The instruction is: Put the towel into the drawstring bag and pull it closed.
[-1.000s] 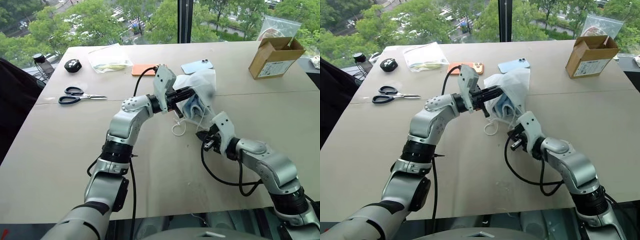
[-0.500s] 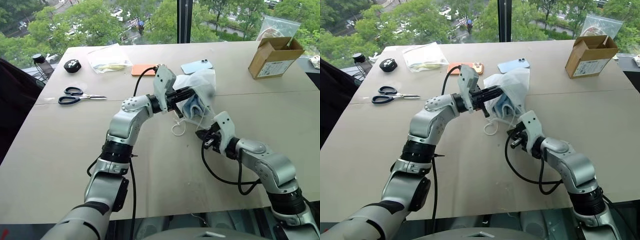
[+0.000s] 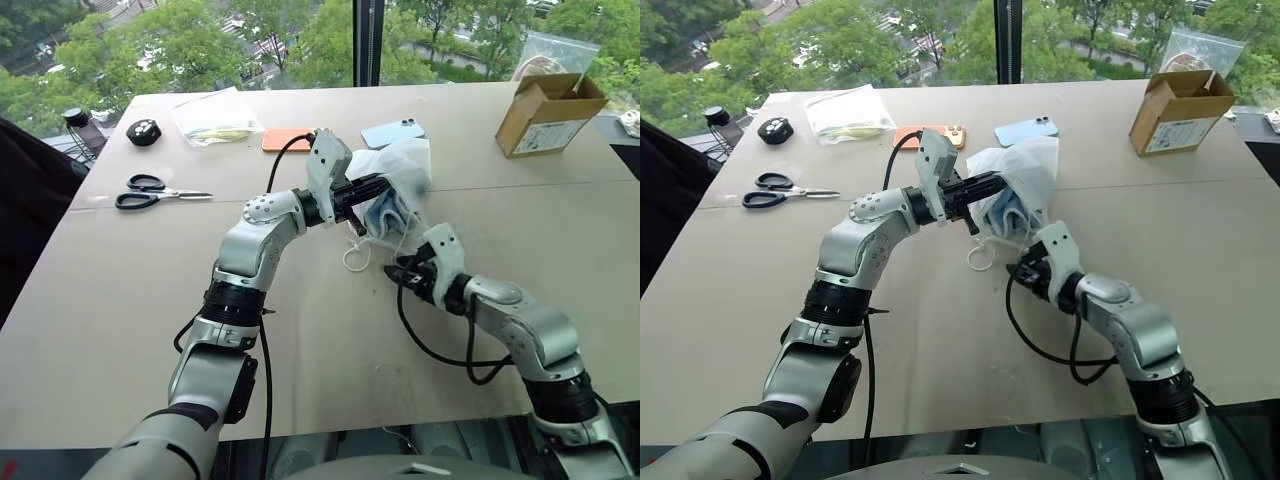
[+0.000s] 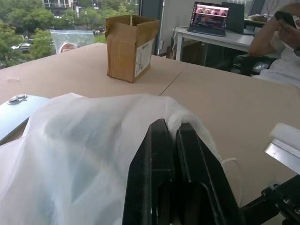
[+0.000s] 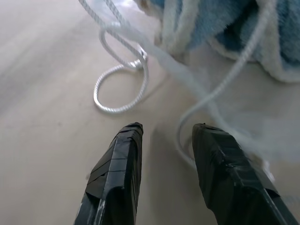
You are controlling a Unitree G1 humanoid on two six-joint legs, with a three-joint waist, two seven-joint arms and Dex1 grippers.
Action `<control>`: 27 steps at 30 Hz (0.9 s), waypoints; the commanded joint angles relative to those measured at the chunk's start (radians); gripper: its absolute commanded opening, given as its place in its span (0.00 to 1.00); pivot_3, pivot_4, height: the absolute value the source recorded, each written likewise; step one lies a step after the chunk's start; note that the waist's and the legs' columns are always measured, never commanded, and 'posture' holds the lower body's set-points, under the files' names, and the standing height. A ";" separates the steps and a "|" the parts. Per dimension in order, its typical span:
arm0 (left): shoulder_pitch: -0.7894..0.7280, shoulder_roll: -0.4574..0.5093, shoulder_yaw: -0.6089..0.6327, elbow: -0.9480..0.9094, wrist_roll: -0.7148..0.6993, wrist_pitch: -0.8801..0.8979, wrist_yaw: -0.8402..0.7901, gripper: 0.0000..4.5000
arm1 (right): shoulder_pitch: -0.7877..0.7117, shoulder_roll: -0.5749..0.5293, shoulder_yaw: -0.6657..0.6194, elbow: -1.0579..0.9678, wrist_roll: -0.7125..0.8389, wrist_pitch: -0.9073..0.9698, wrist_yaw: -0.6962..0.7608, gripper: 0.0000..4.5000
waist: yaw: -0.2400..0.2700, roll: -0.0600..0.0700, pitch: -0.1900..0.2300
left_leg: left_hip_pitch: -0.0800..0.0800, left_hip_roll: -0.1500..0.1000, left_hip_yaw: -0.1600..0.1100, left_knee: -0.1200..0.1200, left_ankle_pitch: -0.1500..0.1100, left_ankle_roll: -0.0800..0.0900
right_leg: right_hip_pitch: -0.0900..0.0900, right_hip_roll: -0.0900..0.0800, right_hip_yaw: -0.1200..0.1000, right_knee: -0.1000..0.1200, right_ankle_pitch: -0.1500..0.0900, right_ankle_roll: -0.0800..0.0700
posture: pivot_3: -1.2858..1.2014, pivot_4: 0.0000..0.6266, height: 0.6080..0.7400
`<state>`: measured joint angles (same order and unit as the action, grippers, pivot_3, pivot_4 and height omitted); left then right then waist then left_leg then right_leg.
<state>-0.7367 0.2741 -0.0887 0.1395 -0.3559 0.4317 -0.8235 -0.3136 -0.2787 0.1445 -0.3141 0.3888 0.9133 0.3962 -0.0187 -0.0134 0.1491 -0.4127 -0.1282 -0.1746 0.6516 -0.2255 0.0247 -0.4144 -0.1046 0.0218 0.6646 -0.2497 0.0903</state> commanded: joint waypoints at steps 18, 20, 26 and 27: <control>0.030 0.035 0.001 -0.105 -0.111 0.094 -0.111 0.15 | -0.049 0.166 -0.439 -0.123 0.712 0.094 -0.024 0.00 | -0.003 0.000 0.000 | 0.000 0.000 0.000 0.000 0.000 0.000 | 0.000 0.000 0.000 0.000 0.000 0.000 | 0.52 0.24 1.00; 0.041 0.044 0.011 -0.111 -0.111 0.088 -0.109 0.31 | -0.063 0.169 -0.461 -0.108 0.764 0.086 -0.070 0.00 | -0.004 0.000 0.000 | 0.000 0.000 0.000 -0.001 0.000 0.000 | 0.000 0.000 0.000 0.000 0.000 0.000 | 0.52 0.24 1.00; 0.052 0.119 0.112 -0.087 -0.147 0.089 -0.123 0.59 | -0.061 0.149 -0.443 -0.088 0.802 0.061 -0.142 0.00 | -0.019 0.001 0.000 | 0.001 0.000 0.000 -0.001 0.000 0.000 | 0.000 0.000 0.001 0.000 0.000 0.000 | 0.52 0.24 1.00; 0.068 0.149 0.123 -0.083 -0.145 0.078 -0.143 0.59 | -0.056 0.147 -0.436 -0.088 0.802 0.058 -0.149 0.00 | -0.022 0.001 0.000 | 0.001 0.000 0.000 -0.001 0.000 0.000 | 0.000 0.000 0.001 0.000 0.000 0.000 | 0.52 0.24 1.00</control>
<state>-0.6851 0.3841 -0.0076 0.0714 -0.4804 0.5353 -0.9328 -0.3710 -0.1268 -0.2968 -0.3826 1.1562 0.9926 0.2581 -0.0405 -0.0128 0.1489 -0.4120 -0.1280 -0.1743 0.6505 -0.2256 0.0247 -0.4146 -0.1046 0.0229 0.6650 -0.2497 0.0903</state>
